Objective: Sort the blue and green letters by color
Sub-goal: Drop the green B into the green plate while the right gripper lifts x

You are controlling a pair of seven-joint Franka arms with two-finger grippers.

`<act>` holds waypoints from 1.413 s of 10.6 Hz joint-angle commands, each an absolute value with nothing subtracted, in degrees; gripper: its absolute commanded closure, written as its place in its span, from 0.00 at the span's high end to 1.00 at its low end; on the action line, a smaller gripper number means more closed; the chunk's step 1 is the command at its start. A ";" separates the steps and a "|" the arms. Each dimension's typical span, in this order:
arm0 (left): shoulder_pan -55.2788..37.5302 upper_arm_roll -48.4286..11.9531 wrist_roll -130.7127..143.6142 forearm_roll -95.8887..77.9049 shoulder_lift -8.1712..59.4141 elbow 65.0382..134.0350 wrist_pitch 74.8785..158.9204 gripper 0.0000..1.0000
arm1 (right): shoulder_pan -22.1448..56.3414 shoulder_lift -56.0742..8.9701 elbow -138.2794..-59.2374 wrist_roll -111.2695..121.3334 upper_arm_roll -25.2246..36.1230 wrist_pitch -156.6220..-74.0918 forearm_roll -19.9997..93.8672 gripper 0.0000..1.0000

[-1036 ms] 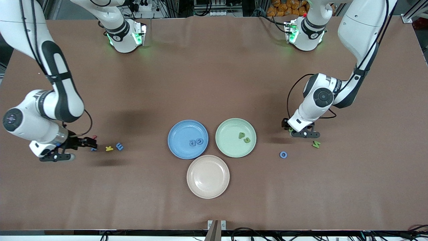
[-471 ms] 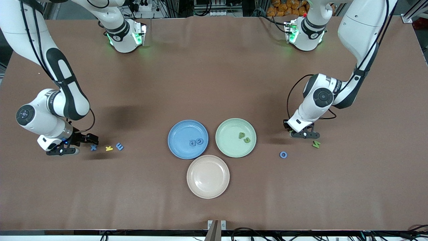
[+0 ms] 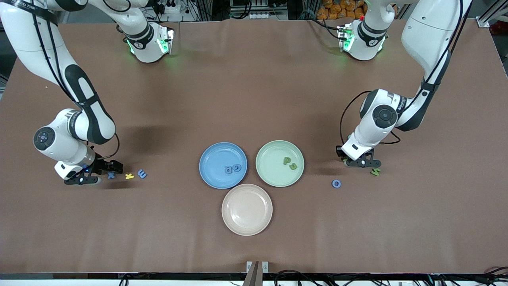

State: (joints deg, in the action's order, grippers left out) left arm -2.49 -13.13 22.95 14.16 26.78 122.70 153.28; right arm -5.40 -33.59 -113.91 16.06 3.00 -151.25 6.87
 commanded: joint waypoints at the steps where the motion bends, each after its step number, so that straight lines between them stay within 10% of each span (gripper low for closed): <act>1: -7.45 -13.80 30.99 14.41 27.07 115.87 149.44 0.00 | -4.13 -33.84 -114.26 15.20 4.22 -152.05 6.33 0.67; 3: -12.91 -13.80 38.11 14.41 28.55 109.98 144.35 0.00 | -4.13 -34.10 -114.17 15.29 4.22 -152.92 6.24 0.36; 9: -19.42 -13.80 49.64 14.33 35.14 101.00 142.73 0.00 | -2.82 -32.99 -113.38 13.46 5.09 -154.88 8.00 0.15; 10: -19.60 -13.80 50.01 14.41 35.50 100.38 142.73 0.10 | -0.38 -30.35 -112.51 11.97 6.75 -148.42 8.00 0.15; 12: -19.34 -13.71 50.01 14.50 35.33 100.28 142.65 1.00 | 4.80 -27.69 -111.27 4.18 9.13 -141.96 8.09 0.15; 15: -16.19 -13.18 46.96 15.81 33.93 100.37 139.86 1.00 | 17.18 -26.99 -110.92 -9.38 12.46 -141.86 13.07 0.15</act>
